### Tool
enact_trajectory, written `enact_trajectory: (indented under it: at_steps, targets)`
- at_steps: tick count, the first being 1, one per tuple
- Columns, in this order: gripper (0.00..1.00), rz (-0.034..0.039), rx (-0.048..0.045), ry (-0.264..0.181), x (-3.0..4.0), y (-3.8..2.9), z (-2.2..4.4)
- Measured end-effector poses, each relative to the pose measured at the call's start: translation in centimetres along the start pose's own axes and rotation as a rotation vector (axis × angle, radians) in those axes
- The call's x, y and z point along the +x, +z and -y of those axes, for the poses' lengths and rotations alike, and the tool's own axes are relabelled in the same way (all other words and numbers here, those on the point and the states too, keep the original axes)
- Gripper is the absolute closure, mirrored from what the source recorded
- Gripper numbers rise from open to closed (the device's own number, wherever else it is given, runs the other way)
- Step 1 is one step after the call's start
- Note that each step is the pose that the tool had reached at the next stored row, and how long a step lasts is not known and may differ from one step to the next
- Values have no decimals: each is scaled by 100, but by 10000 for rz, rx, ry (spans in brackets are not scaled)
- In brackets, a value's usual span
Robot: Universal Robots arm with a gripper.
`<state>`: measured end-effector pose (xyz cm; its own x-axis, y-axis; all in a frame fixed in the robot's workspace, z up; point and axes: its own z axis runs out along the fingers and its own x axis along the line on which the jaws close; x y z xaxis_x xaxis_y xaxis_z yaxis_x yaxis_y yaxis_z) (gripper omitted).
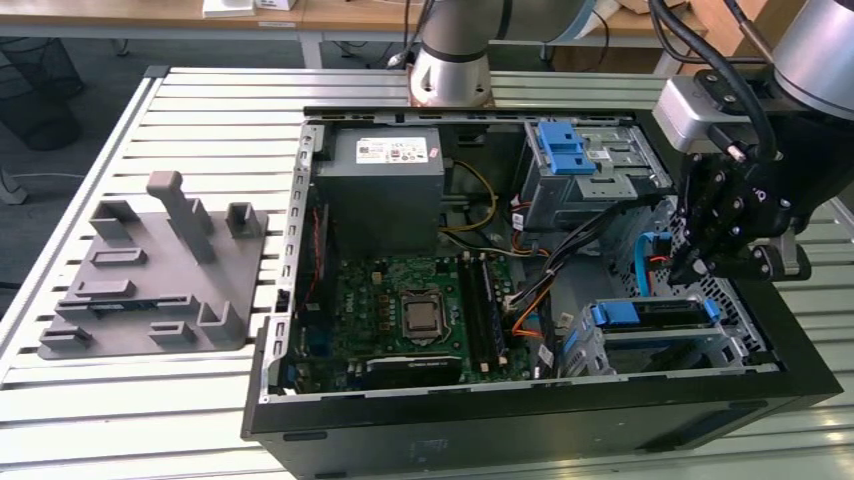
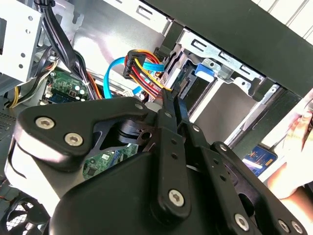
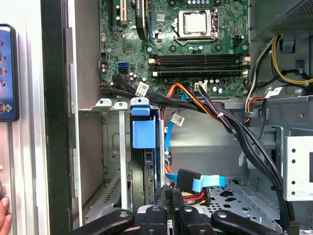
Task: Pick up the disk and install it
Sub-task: 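Insert the first disk wire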
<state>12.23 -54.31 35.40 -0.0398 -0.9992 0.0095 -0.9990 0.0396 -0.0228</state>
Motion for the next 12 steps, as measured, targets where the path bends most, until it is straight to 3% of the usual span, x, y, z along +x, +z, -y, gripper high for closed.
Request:
enact_trajectory:
  at_steps: [12]
  targets:
    - [84, -2, 0, 5, 44, 23, 2]
